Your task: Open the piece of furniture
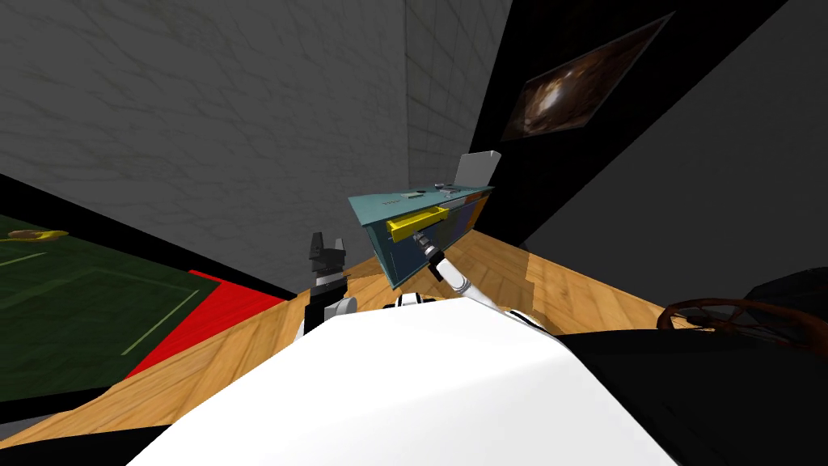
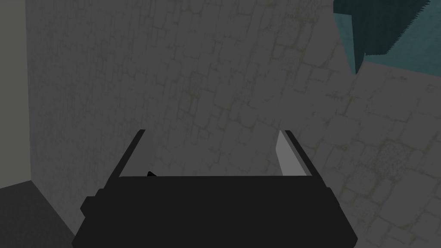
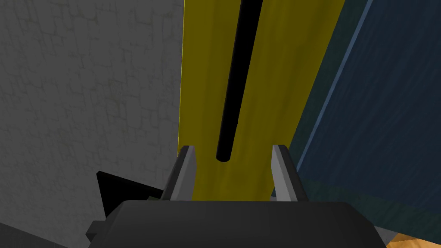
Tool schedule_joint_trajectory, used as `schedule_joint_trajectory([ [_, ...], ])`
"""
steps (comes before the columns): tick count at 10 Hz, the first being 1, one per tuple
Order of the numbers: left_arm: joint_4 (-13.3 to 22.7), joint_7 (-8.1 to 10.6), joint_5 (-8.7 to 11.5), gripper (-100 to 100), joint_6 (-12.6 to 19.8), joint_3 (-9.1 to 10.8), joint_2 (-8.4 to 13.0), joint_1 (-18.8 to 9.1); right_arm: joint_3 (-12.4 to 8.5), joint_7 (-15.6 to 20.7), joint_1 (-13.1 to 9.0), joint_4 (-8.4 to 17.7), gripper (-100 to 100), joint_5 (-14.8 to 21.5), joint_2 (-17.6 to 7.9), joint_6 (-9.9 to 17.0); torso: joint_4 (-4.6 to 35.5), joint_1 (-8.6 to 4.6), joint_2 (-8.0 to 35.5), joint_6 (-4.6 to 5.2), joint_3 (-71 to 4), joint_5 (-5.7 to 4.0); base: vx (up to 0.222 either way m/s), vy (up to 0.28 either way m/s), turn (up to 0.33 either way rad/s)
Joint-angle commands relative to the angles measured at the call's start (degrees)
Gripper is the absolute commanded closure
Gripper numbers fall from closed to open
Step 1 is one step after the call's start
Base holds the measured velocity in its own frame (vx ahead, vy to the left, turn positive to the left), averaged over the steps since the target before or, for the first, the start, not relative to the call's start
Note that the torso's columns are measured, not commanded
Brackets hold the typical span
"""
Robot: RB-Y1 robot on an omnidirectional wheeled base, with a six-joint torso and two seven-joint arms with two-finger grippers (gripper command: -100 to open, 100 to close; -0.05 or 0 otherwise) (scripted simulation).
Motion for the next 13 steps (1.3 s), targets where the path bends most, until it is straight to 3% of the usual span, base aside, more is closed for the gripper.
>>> schedule_joint_trajectory([
  [1,0.0,0.0,0.0,0,0.0,0.0,0.0,0.0,2.37,-1.37,-4.05,3.44,-100,-2.96,-1.62,1.81,0.03,-0.05,0.14,0.02,0.1,-0.02,-0.053,0.014,-0.021],
  [2,0.0,0.0,0.0,0,0.0,0.0,0.0,0.0,2.37,-1.37,-5.57,3.44,-100,-2.96,-1.62,1.81,0.06,-0.15,0.26,0.02,0.18,-0.05,-0.047,0.008,-0.012],
  [3,0.0,0.0,0.0,0,0.0,0.0,0.0,0.0,4.37,-2.35,-7.49,5.94,-100,-5.08,-3.08,3.35,0.08,-0.25,0.32,0.03,0.22,-0.08,-0.059,-0.001,-0.019],
  [4,0.0,0.0,0.0,0,0.0,0.0,0.0,0.0,4.37,-2.35,-9.28,6.0,-100,-5.08,-3.08,3.35,0.09,-0.3,0.38,0.03,0.25,-0.1,-0.057,0.002,-0.012],
  [5,0.0,0.0,0.0,0,0.0,0.0,0.0,0.0,6.33,-3.33,-11.01,8.56,-100,-7.21,-4.54,4.89,0.09,-0.26,0.36,0.03,0.24,-0.09,-0.077,0.009,-0.023],
  [6,0.0,0.0,0.0,0,0.0,0.0,0.0,0.0,6.36,-3.33,-12.75,8.56,-100,-7.21,-4.54,4.89,0.09,-0.23,0.39,0.04,0.26,-0.07,-0.063,0.005,-0.012],
  [7,0.0,0.0,0.0,0,0.0,0.0,0.0,0.0,6.36,-3.33,-12.99,8.56,-100,-7.21,-4.54,4.89,0.08,-0.23,0.32,0.03,0.22,-0.07,-0.023,-0.001,0.002],
  [8,0.0,0.0,0.0,0,0.0,0.0,0.0,0.0,8.35,-4.31,-15.42,11.12,-100,-9.33,-6.0,6.44,0.04,-0.25,0.2,0.03,0.14,-0.08,-0.044,-0.002,-0.021],
  [9,0.0,0.0,0.0,0,0.0,0.0,0.0,0.0,8.35,-4.31,-16.7,11.12,-100,-9.33,-6.0,6.44,0.06,-0.26,0.27,0.03,0.18,-0.08,-0.046,0.0,-0.013],
  [10,0.0,0.0,0.0,0,0.0,0.0,0.0,0.0,10.35,-5.29,-18.51,13.43,-100,-11.46,-7.46,7.98,0.08,-0.23,0.32,0.03,0.21,-0.08,-0.061,0.006,-0.023],
  [11,0.0,0.0,0.0,0,0.0,0.0,0.0,0.0,10.35,-5.29,-20.38,13.69,-100,-11.46,-7.46,7.98,0.09,-0.21,0.38,0.03,0.25,-0.07,-0.058,0.006,-0.013],
  [12,0.0,0.0,0.0,0,0.0,0.0,0.0,0.0,12.34,-6.27,-22.71,16.25,-100,-13.31,-8.92,9.52,0.1,-0.21,0.36,0.02,0.24,-0.07,-0.073,0.004,-0.015],
  [13,0.0,0.0,0.0,0,0.0,0.0,0.0,0.0,12.34,-6.27,-24.13,16.25,-100,-13.58,-8.92,9.52,0.13,-0.23,0.41,0.03,0.27,-0.07,-0.062,0.002,-0.013],
])
